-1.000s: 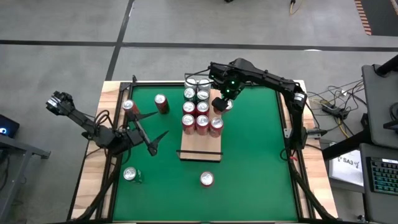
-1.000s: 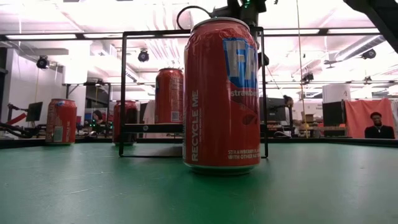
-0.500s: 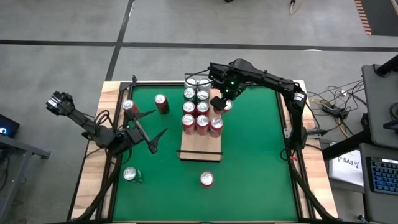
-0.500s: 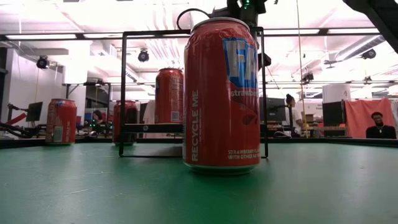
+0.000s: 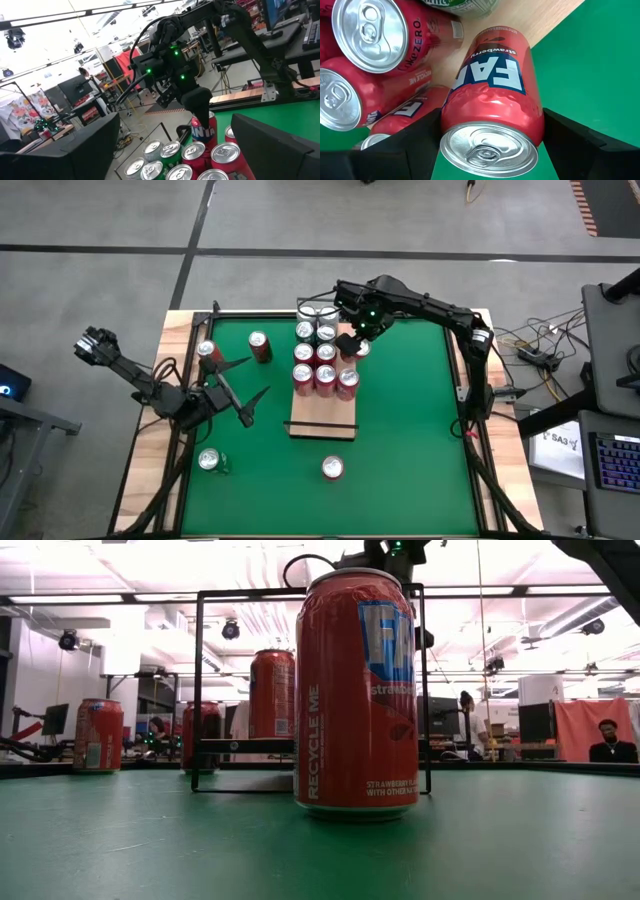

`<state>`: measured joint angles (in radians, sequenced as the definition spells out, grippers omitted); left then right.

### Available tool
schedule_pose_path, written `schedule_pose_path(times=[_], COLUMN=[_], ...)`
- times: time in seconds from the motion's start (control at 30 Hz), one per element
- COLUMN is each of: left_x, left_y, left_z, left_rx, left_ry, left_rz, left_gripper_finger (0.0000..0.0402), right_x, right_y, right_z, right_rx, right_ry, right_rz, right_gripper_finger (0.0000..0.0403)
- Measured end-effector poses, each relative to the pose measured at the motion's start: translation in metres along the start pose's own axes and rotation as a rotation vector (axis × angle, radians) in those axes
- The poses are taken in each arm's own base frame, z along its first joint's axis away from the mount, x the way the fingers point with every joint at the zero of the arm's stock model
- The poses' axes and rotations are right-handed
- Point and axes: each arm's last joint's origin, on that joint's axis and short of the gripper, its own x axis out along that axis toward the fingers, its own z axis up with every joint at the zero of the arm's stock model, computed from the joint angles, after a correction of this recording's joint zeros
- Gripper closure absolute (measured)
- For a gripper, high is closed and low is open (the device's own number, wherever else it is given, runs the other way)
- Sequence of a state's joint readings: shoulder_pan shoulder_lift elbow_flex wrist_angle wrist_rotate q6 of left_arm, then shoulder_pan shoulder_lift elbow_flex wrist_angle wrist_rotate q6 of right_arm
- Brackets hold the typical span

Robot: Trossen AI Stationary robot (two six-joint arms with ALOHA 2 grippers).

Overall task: Place canned beverage on shelf
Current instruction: Put the orange soda can on the shelf and aligned with the other orange soda can

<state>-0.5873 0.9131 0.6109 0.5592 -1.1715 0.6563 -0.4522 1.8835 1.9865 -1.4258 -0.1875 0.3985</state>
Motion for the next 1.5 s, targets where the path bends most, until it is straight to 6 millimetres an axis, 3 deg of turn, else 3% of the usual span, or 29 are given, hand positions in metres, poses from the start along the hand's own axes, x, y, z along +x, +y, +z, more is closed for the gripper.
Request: schedule_pose_path(times=[0.23, 0.43, 0.7, 1.07, 1.3, 1.5], left_x=[0.000, 0.000, 0.000, 0.000, 0.000, 0.000], left_y=[0.000, 0.000, -0.001, -0.001, -0.001, -0.001], left_z=[-0.001, -0.003, -0.005, -0.005, -0.005, -0.005], left_rx=[0.011, 0.030, 0.050, 0.050, 0.051, 0.051], left_ry=[0.013, 0.056, 0.063, 0.064, 0.063, 0.063], left_rz=[0.010, 0.052, 0.046, 0.045, 0.044, 0.043], left_gripper_finger=[0.0036, 0.0036, 0.0036, 0.0036, 0.0036, 0.0036], right_x=[0.001, 0.000, -0.017, -0.077, -0.128, -0.136], right_y=[0.000, 0.000, 0.003, 0.009, 0.026, 0.061], right_z=[0.000, -0.002, 0.000, -0.017, -0.049, -0.084], right_rx=[-0.019, -0.230, -0.295, -0.231, -0.252, -0.326], right_ry=[0.000, 0.007, -0.055, -0.173, -0.335, -0.320], right_rz=[-0.001, -0.009, -0.004, -0.047, 0.042, 0.151], right_gripper_finger=[0.0115, 0.0115, 0.0115, 0.0115, 0.0115, 0.0115])
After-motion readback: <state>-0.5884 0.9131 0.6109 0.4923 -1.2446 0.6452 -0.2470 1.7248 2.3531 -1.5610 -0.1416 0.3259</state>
